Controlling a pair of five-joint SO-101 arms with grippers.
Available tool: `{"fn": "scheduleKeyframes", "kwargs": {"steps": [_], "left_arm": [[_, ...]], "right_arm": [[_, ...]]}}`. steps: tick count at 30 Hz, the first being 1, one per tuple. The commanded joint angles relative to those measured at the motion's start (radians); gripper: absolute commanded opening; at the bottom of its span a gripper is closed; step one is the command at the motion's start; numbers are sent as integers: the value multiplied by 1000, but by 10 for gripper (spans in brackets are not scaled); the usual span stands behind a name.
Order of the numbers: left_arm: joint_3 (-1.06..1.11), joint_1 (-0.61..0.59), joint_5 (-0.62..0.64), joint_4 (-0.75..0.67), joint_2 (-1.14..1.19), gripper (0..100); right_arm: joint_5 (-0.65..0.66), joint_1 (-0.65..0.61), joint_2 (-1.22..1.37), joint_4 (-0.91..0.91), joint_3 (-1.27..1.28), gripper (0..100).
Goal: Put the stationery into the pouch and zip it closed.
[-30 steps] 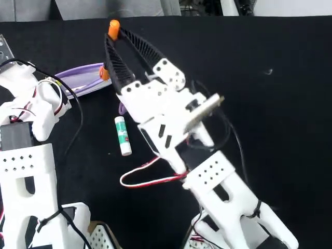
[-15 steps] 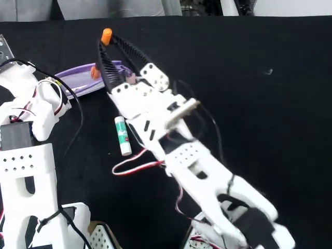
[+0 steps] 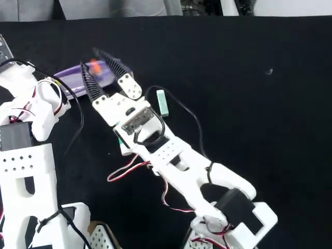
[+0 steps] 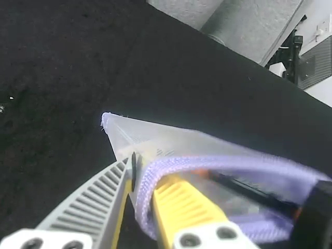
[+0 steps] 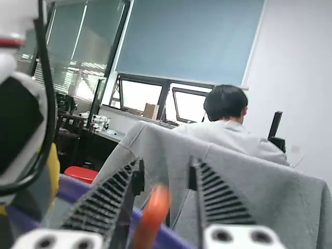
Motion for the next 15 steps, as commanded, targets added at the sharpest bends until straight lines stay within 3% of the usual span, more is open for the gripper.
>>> {"fn": "scheduleKeyframes", "kwargs": {"steps": [1, 8, 11, 15], "left_arm": [[-45, -35, 12, -6, -17, 29], [-45, -41, 8, -8, -17, 29], [-47, -87, 8, -9, -17, 29], [-13, -185, 9, -86, -15, 29]], "right_arm": [[43, -12, -2, -18, -59, 188], [94, 32, -77, 18, -36, 184], [86, 91, -206, 210, -18, 184], [71, 166, -407, 612, -70, 184]]}}
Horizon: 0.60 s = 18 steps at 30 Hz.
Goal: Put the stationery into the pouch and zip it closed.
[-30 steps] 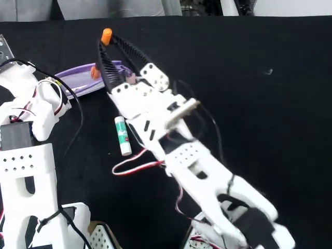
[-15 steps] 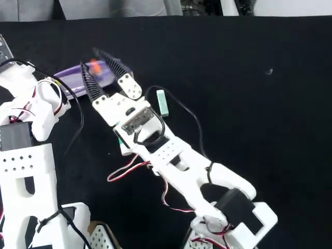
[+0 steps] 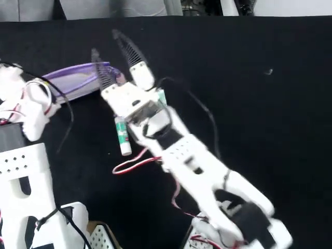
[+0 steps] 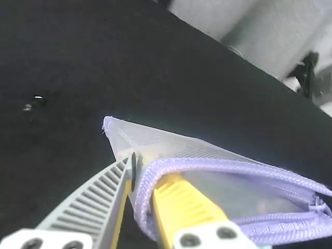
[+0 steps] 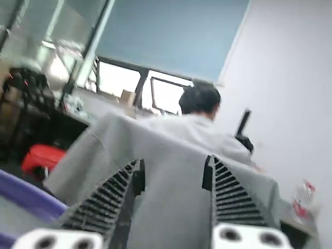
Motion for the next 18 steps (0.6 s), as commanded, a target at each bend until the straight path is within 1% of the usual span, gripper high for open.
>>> {"fn": "scheduleKeyframes", "kwargs": {"steps": [1, 5, 10, 13, 18], "left_arm": [[2, -99, 9, -95, -15, 29], [51, -174, 9, -176, -15, 29], [51, -211, 9, -186, -15, 29], [51, -213, 9, -186, -15, 29], [54, -213, 9, -186, -15, 29]], "right_arm": [[-40, 77, -203, 371, -79, 184], [-229, 169, -311, 664, -137, 184], [-442, 307, -271, 924, -185, 184], [-502, 347, -162, 1022, -213, 184], [-511, 350, 143, 1114, -341, 184]]}}
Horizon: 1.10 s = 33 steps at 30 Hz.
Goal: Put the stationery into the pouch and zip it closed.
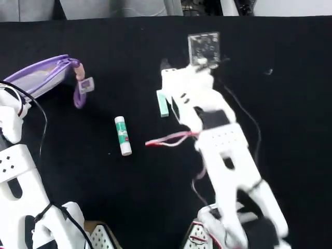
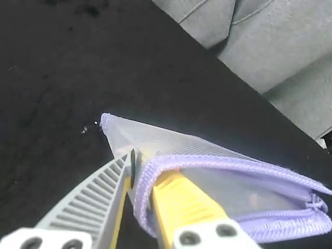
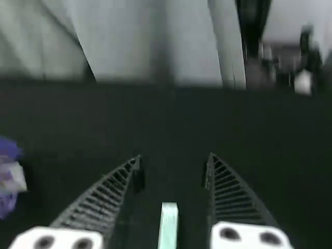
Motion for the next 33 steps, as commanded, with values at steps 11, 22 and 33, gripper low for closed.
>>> {"fn": "scheduleKeyframes", "kwargs": {"steps": [11, 22, 33], "left_arm": [[-15, -1, 9, -35, -17, 29], [1, 22, 12, -35, -17, 29], [18, 36, 12, -43, -17, 29]], "right_arm": [[-9, -15, 808, 365, -656, 184], [-9, -37, 1038, 601, -941, 184], [71, -51, 1191, 944, -1138, 175]]}}
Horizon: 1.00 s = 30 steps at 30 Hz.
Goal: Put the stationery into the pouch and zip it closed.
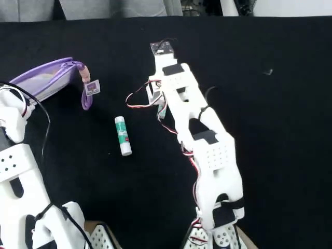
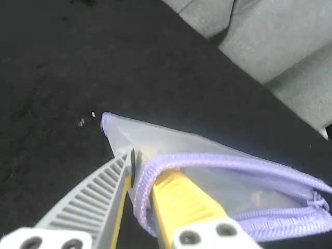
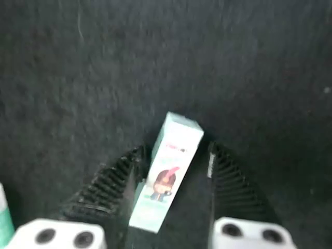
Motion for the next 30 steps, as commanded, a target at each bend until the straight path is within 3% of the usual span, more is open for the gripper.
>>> {"fn": "scheduleKeyframes", "kwargs": {"steps": [1, 5, 15, 21, 30], "left_arm": [[-19, 18, 12, -37, -17, 29], [-19, 19, 14, -37, -17, 29], [-28, 19, 14, -29, -17, 29], [-28, 62, 12, -20, -18, 29], [-113, 197, 9, 129, -18, 29]], "right_arm": [[100, -8, 51, 152, -90, 155], [144, 14, 120, 209, -214, 5], [146, 167, 122, 370, -536, 11], [143, 181, 41, 511, -809, 11], [143, 178, -203, 511, -705, 11]]}}
